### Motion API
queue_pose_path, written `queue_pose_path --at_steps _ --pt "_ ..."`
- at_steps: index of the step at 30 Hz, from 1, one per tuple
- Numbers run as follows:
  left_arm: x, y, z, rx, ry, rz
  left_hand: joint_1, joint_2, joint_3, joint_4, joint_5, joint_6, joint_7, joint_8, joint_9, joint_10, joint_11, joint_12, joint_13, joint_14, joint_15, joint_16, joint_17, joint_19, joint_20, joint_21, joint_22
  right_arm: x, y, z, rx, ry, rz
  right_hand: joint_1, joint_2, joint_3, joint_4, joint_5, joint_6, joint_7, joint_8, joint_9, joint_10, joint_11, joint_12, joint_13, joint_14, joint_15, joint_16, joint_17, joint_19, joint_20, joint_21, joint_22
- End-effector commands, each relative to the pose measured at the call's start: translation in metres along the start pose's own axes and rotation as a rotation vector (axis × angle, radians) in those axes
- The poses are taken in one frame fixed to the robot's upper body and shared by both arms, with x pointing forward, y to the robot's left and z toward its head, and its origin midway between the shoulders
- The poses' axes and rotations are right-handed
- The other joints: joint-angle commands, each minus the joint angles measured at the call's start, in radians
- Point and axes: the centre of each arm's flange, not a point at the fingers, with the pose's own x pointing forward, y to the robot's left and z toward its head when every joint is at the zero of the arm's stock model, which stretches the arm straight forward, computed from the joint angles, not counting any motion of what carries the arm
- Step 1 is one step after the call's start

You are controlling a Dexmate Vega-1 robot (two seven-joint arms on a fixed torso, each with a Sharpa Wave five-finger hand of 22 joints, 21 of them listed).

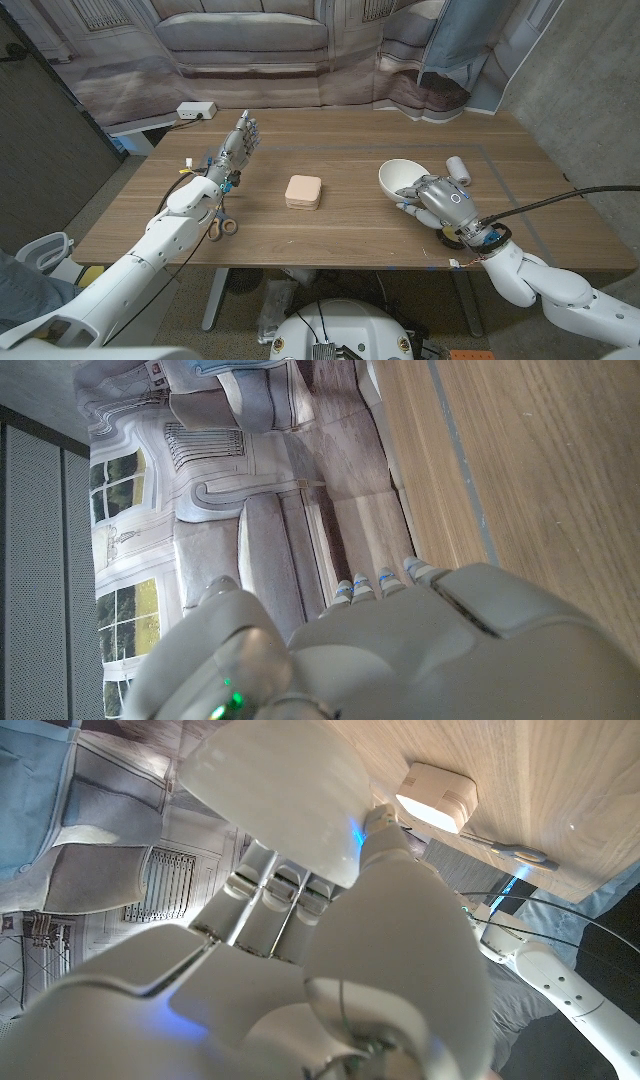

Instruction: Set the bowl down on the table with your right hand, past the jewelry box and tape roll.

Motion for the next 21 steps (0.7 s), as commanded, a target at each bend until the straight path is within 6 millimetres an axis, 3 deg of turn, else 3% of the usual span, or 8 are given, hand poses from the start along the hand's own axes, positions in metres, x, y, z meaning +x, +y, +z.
queue_pose_path --at_steps 1,21 --pt "0.001 -0.002 0.001 0.004 0.003 -0.004 0.009 0.006 -0.004 0.000 -0.007 -0.006 0.003 0.007 0.002 -0.024 0.003 0.005 0.003 -0.051 0.005 0.005 0.003 -0.072 -0.016 0.003 0.002 -0.010 0.000 0.008 0.000 -0.006 0.000 0.054 0.065 0.000 0.000 0.005 0.099 -0.102 0.002 0.004 0.037 -0.032 -0.001 0.004 0.049 -0.056 -0.003 0.004 -0.005 -0.137 0.010 0.000" --pt "0.004 -0.008 -0.001 0.001 0.008 -0.016 0.011 0.008 -0.008 0.000 -0.007 -0.005 0.004 0.007 0.002 -0.024 0.004 0.005 0.003 -0.051 0.004 0.005 0.003 -0.075 -0.014 0.002 0.002 -0.023 0.005 0.022 0.007 -0.024 0.033 0.054 0.066 -0.001 0.001 0.006 0.102 -0.104 0.001 0.005 0.039 -0.032 -0.005 0.008 0.050 -0.057 -0.008 0.008 -0.012 -0.137 0.025 -0.003"
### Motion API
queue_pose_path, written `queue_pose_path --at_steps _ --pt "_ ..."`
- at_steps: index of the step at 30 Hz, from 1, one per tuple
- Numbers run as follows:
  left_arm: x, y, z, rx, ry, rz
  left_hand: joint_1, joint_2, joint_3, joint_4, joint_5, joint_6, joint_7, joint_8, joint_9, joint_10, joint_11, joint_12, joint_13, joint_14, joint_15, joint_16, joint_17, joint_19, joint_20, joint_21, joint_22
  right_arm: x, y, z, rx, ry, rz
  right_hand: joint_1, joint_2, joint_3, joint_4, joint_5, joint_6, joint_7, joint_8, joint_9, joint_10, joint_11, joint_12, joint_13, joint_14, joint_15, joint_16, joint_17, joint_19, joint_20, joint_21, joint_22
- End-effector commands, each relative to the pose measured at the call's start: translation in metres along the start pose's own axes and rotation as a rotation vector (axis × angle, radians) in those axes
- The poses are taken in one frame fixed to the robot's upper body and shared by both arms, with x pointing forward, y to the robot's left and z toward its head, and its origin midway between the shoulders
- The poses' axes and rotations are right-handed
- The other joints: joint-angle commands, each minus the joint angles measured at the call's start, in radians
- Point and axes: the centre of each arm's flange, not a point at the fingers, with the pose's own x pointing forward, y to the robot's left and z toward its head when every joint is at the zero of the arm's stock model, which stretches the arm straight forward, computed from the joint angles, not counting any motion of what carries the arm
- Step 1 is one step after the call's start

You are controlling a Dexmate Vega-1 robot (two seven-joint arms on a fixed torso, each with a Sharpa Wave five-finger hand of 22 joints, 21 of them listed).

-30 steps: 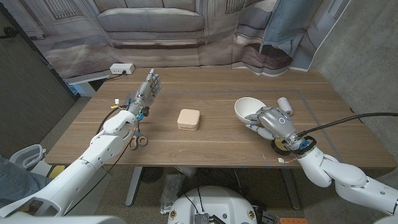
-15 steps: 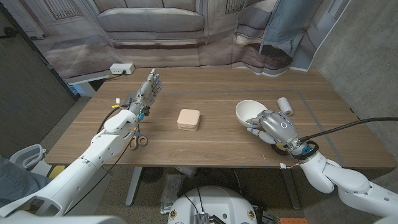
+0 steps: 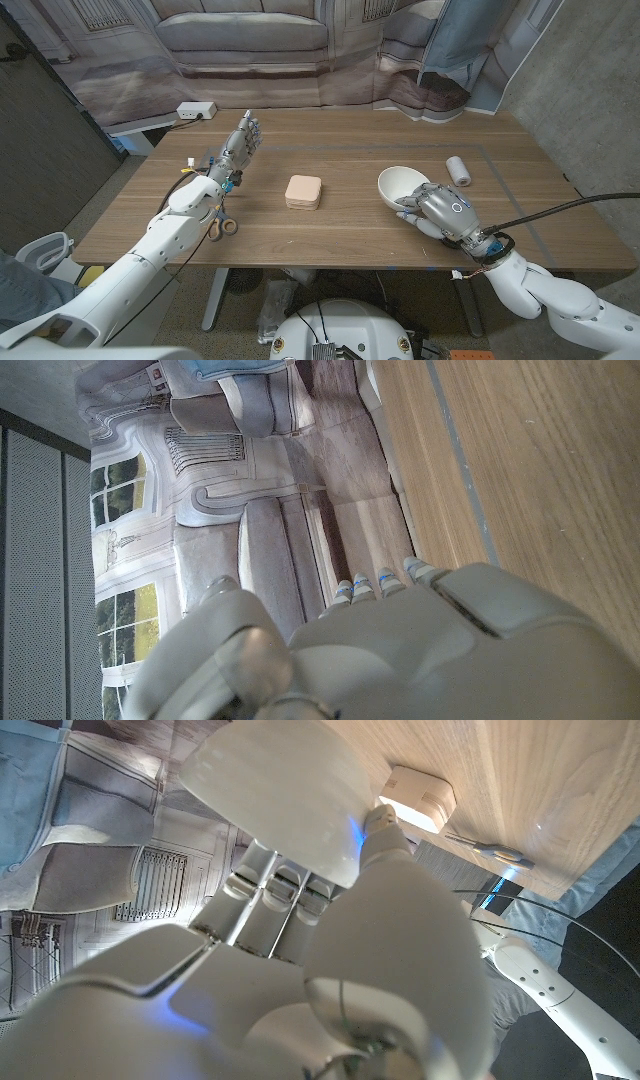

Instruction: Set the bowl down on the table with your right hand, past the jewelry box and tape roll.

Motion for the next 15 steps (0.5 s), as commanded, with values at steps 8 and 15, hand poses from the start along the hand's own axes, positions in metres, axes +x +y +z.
queue_pose_path --at_steps 8,15 --pt "0.004 -0.005 0.001 0.003 0.001 -0.009 0.008 0.005 -0.007 0.002 0.000 -0.005 0.003 0.007 0.003 -0.025 0.002 0.005 0.003 -0.051 0.005 0.005 0.003 -0.077 -0.014 0.002 0.002 -0.011 0.013 0.013 0.006 0.000 0.001 0.057 0.063 -0.002 0.001 0.009 0.105 -0.102 0.005 0.002 0.040 -0.033 -0.001 0.003 0.052 -0.056 -0.006 0.005 -0.005 -0.138 0.014 0.001" --pt "0.005 -0.006 0.001 0.002 0.005 -0.009 0.009 0.005 -0.008 0.002 0.000 -0.006 0.003 0.006 0.003 -0.027 0.001 0.004 0.003 -0.051 0.005 0.005 0.003 -0.077 -0.015 0.002 0.002 -0.012 0.019 0.016 0.009 -0.006 0.009 0.057 0.063 -0.002 0.001 0.009 0.105 -0.102 0.004 0.002 0.042 -0.034 -0.002 0.004 0.054 -0.056 -0.007 0.007 -0.006 -0.138 0.020 0.000"
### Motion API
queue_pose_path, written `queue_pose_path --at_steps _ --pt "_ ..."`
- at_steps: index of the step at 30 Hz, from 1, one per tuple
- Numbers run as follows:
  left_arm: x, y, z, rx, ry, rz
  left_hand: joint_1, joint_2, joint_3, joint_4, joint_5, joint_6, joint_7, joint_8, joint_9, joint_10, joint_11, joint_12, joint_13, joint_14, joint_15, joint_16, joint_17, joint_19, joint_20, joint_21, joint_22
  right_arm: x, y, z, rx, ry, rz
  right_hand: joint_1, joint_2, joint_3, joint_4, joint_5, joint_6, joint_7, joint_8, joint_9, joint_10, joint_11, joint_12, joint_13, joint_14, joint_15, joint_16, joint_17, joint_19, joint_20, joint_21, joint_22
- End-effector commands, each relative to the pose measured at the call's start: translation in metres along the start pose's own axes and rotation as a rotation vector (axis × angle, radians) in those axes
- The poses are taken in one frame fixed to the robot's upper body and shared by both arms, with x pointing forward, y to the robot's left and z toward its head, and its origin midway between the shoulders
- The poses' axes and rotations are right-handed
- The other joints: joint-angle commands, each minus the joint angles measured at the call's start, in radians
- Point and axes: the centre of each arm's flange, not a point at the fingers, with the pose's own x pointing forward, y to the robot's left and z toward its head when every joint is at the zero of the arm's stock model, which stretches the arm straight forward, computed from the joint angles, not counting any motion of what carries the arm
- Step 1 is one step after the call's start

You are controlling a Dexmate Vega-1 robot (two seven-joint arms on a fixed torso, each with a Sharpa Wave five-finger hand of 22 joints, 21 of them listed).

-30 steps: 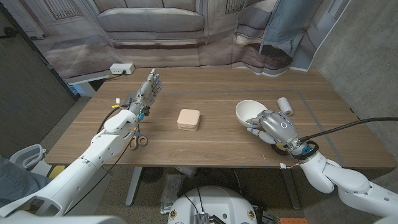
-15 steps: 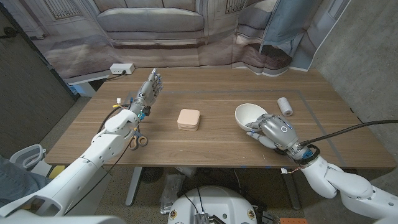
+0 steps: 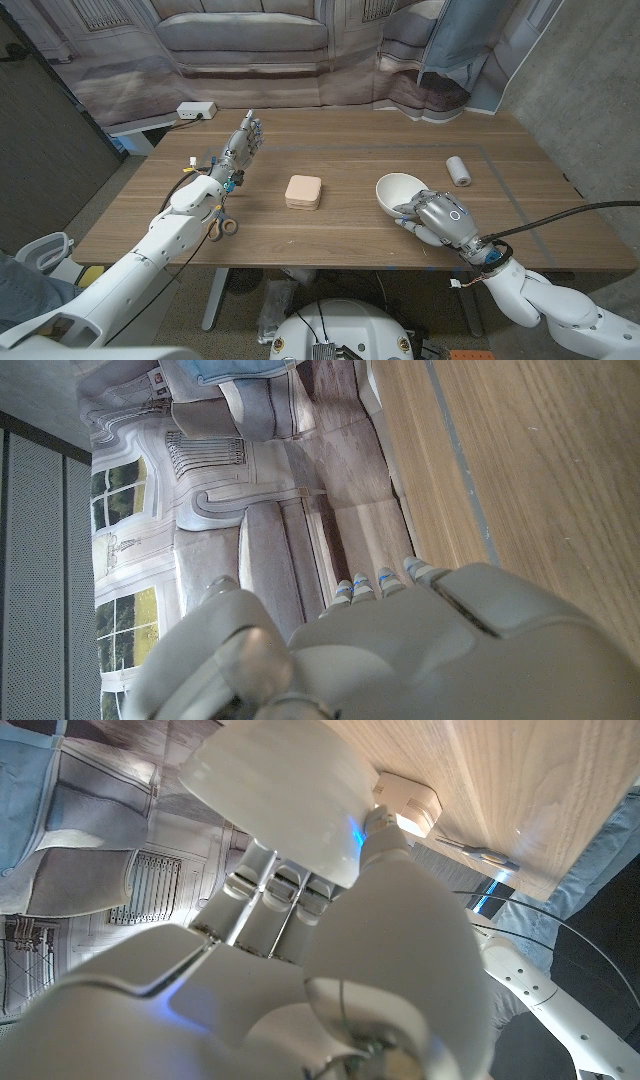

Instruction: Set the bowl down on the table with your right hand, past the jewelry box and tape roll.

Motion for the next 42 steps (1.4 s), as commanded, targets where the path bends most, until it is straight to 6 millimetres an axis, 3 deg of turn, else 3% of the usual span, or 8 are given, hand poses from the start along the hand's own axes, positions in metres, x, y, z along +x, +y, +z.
queue_pose_path --at_steps 1,42 --pt "0.002 -0.002 0.001 0.002 0.003 0.000 0.009 0.005 -0.008 0.002 0.000 -0.006 0.003 0.006 0.003 -0.027 0.002 0.004 0.003 -0.051 0.005 0.005 0.003 -0.077 -0.015 0.002 0.002 -0.003 0.010 0.006 0.004 -0.007 0.006 0.057 0.063 0.000 0.001 0.005 0.106 -0.101 0.005 0.002 0.042 -0.034 -0.002 0.005 0.054 -0.056 0.001 0.003 -0.007 -0.138 0.009 0.000" --pt "0.008 -0.002 0.005 0.013 0.010 -0.001 0.012 0.010 -0.017 0.002 -0.002 -0.008 0.003 0.006 0.003 -0.028 0.003 0.004 0.003 -0.055 0.006 0.004 0.003 -0.082 -0.016 0.002 0.002 -0.011 0.034 0.005 -0.085 -0.016 0.069 0.055 0.061 -0.005 0.001 0.006 0.109 -0.107 0.003 0.003 0.050 -0.036 -0.013 0.011 0.065 -0.056 -0.009 0.012 -0.015 -0.137 0.053 -0.010"
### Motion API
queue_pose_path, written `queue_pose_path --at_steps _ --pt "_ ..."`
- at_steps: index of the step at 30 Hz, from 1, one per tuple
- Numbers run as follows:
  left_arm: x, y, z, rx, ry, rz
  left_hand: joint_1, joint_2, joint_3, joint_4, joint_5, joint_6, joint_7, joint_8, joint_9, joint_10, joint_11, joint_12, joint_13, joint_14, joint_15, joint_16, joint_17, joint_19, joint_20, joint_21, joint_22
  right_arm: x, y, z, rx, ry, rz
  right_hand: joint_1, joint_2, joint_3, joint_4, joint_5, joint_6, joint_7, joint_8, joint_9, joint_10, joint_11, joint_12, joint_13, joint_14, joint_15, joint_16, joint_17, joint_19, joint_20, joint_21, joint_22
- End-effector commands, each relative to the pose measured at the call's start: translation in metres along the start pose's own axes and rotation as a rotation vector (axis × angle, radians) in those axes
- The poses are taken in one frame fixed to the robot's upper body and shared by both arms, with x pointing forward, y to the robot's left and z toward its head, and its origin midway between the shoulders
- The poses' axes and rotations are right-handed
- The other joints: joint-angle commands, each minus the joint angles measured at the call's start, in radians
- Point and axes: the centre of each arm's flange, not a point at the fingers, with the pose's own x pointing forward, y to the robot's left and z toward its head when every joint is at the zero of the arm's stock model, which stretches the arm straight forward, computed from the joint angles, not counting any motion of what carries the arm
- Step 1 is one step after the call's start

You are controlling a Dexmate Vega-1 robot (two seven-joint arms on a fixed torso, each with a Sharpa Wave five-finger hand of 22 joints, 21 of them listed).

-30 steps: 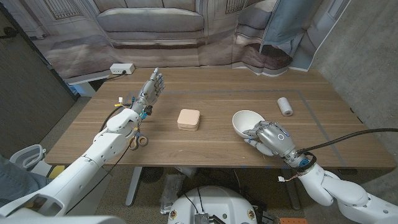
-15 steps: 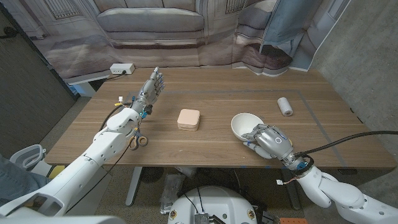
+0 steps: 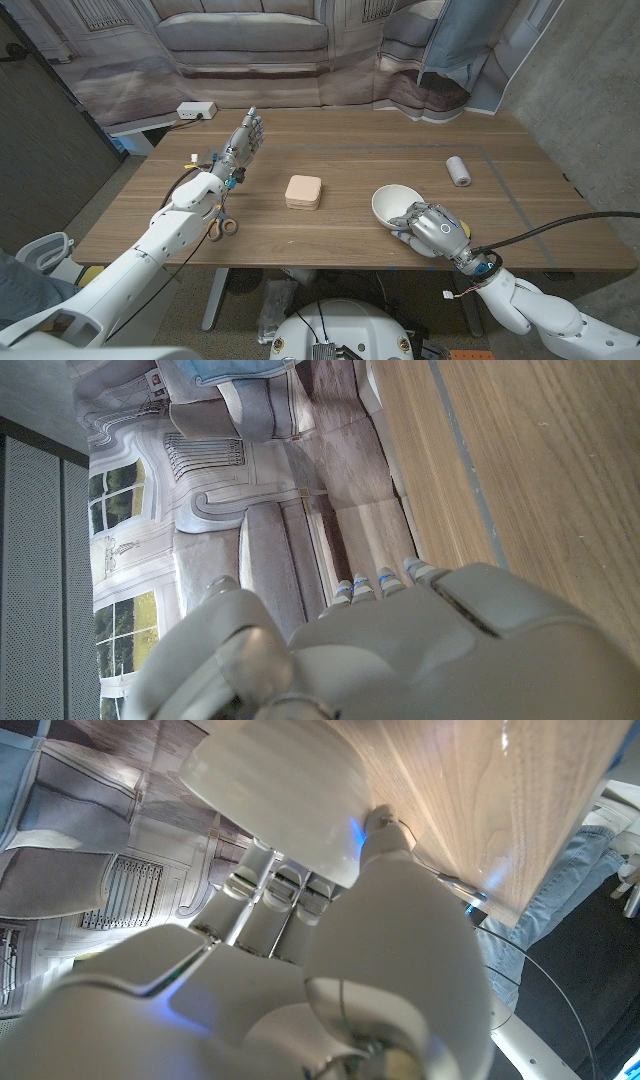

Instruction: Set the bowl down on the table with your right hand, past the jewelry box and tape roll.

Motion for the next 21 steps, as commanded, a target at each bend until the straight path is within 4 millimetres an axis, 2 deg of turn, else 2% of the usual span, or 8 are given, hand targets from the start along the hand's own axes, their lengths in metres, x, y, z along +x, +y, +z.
queue_pose_path --at_steps 1,21 --pt "0.003 0.000 0.000 0.002 0.004 -0.003 0.008 0.006 -0.007 -0.001 -0.002 -0.008 0.003 0.006 0.003 -0.029 0.002 0.004 0.003 -0.055 0.006 0.004 0.003 -0.082 -0.016 0.002 0.002 -0.002 0.006 -0.003 -0.014 0.014 0.028 0.054 0.062 0.000 0.001 0.007 0.108 -0.107 0.003 0.003 0.045 -0.033 -0.002 0.002 0.056 -0.047 0.002 0.003 -0.003 -0.139 0.010 -0.001" --pt "0.009 0.000 0.000 0.003 0.015 -0.009 0.010 0.008 -0.011 0.000 -0.002 -0.008 0.003 0.006 0.003 -0.030 0.001 0.004 0.003 -0.056 0.006 0.004 0.003 -0.084 -0.015 0.002 0.002 -0.003 0.017 -0.001 0.008 0.035 0.053 0.053 0.064 -0.001 0.001 0.006 0.108 -0.109 0.001 0.004 0.049 -0.033 -0.009 0.005 0.059 -0.047 -0.006 0.007 -0.012 -0.139 0.037 -0.010"
